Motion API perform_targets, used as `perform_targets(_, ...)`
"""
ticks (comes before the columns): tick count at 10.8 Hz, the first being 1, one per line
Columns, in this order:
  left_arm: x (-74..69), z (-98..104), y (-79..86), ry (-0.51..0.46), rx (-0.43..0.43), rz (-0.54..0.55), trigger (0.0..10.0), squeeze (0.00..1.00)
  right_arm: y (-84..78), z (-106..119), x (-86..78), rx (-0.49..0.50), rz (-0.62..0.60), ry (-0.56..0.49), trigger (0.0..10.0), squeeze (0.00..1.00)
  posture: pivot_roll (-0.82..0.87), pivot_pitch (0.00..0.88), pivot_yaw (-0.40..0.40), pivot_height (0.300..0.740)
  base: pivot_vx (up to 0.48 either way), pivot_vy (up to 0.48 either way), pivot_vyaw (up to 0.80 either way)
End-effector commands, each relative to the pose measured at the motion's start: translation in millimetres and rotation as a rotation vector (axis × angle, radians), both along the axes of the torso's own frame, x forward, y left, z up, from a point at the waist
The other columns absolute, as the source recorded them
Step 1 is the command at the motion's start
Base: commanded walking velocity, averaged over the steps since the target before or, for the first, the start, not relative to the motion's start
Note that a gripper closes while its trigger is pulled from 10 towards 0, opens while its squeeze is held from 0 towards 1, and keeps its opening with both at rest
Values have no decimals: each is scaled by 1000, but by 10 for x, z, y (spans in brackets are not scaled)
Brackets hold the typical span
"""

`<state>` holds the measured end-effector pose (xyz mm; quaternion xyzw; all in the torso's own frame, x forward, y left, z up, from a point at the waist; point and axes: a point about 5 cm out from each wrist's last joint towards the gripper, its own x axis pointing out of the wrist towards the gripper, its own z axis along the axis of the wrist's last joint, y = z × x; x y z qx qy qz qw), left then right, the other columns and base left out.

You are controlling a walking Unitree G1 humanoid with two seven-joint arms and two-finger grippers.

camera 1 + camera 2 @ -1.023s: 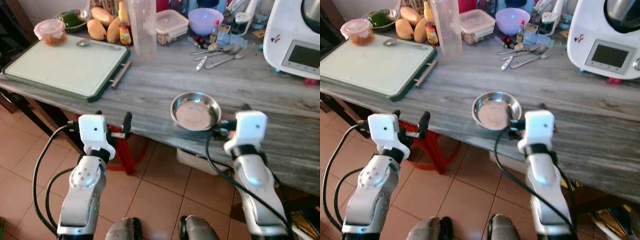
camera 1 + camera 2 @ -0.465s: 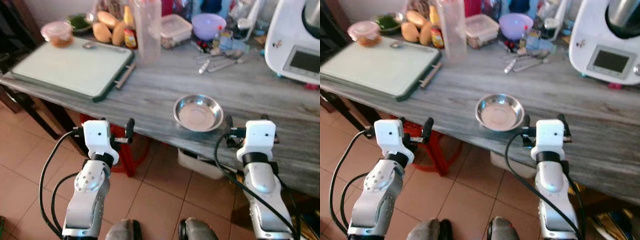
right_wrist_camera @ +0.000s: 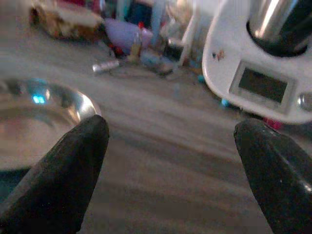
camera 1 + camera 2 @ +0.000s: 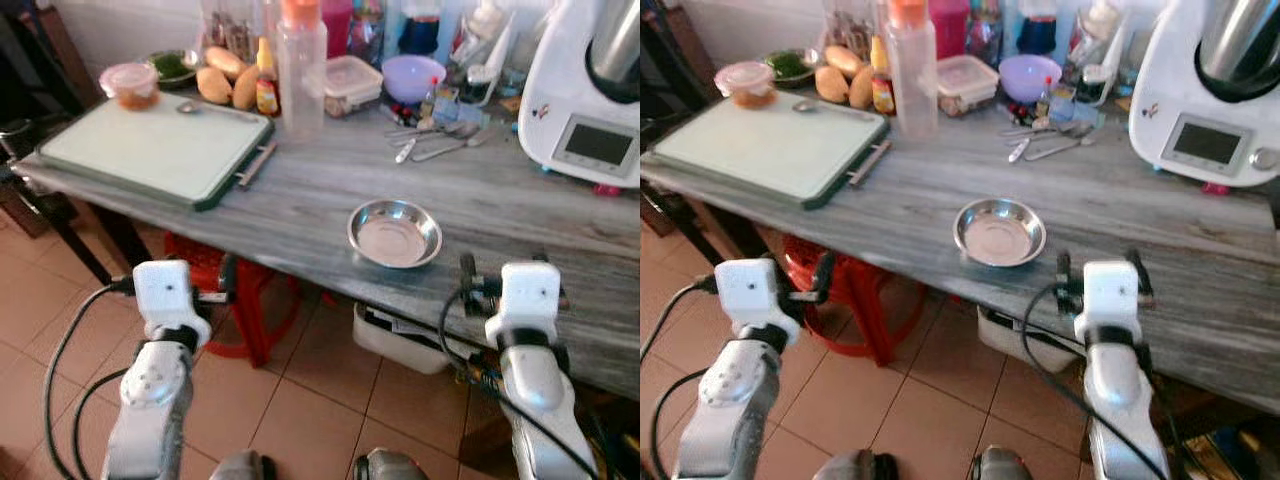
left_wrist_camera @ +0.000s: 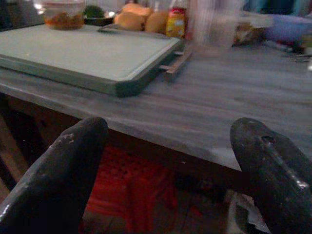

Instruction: Setting the table

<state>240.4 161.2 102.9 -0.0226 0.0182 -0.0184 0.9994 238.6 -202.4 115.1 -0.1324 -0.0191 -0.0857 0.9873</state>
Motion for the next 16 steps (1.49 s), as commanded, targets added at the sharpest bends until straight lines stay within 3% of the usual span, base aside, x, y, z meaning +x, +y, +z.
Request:
perform_targets(1, 19, 14, -12, -11, 11, -5, 10000, 0, -28, 11, 13, -5, -5, -8, 10000, 0, -39, 0, -6, 740, 0, 0, 0)
perform_targets(6, -34, 8, -76, 0, 7, -51, 10000, 0, 48, 29, -43, 6, 50, -12, 10000, 0, -62, 23, 6, 740, 0, 0, -760)
perform_targets(9, -40, 28, -48, 1, 18, -54, 10000, 0, 126, 68, -8, 28, 93, -28, 10000, 0, -49, 38, 7, 740, -176, 0, 0)
perform_targets(13, -39, 49, -43, 2, 27, -57, 10000, 0, 104, 77, 62, 77, 74, -22, 10000, 0, -39, 42, 10, 740, -263, 0, 0)
perform_targets(15, -4, 79, -38, -8, 33, -56, 10000, 0, 103, 80, 104, 57, 52, -19, 10000, 0, -35, 56, 8, 740, -266, 0, 0)
perform_targets(16, 6, 93, -31, -13, 37, -49, 10000, 0, 138, 75, 122, 104, 84, -10, 10000, 0, -33, 62, 9, 740, -262, 0, 0)
